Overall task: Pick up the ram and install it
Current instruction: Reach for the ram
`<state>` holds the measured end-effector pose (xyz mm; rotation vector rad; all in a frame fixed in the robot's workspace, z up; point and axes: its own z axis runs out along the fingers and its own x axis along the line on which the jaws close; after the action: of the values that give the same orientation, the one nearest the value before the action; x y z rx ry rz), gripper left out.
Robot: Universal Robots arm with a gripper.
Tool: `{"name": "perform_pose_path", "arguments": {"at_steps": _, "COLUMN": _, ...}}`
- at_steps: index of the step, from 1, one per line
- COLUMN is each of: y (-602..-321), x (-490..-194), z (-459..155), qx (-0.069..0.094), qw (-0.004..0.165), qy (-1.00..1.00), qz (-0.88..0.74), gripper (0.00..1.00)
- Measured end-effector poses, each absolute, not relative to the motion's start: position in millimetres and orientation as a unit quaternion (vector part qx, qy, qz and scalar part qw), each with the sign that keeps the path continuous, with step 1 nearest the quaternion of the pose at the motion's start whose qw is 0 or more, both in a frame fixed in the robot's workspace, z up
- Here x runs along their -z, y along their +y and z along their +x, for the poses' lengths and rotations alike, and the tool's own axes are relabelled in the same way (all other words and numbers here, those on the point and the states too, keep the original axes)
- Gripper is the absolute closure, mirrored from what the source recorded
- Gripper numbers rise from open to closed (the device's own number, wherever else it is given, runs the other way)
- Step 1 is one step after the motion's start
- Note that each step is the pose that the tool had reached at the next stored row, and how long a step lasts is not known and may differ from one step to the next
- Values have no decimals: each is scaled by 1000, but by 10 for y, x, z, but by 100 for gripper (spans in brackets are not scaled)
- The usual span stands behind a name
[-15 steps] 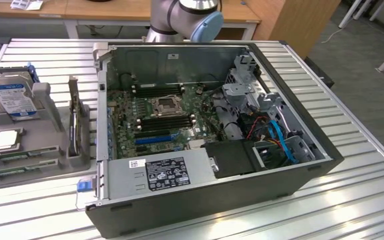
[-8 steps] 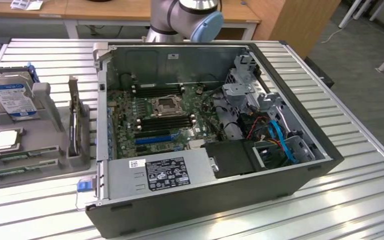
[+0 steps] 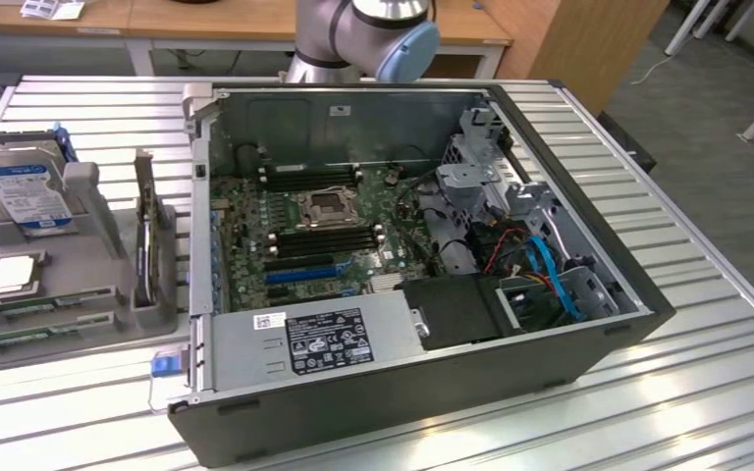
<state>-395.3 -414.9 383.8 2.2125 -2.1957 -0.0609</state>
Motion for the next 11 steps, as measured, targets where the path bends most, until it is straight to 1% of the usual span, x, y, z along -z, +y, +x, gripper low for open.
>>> {"name": "perform_pose_path", "arguments": {"at_steps": 11, "y": -4469, "x": -3838, "z": -3953, "qx": 20, "qw": 12, "qy": -704, "qz": 710, "gripper": 71}}
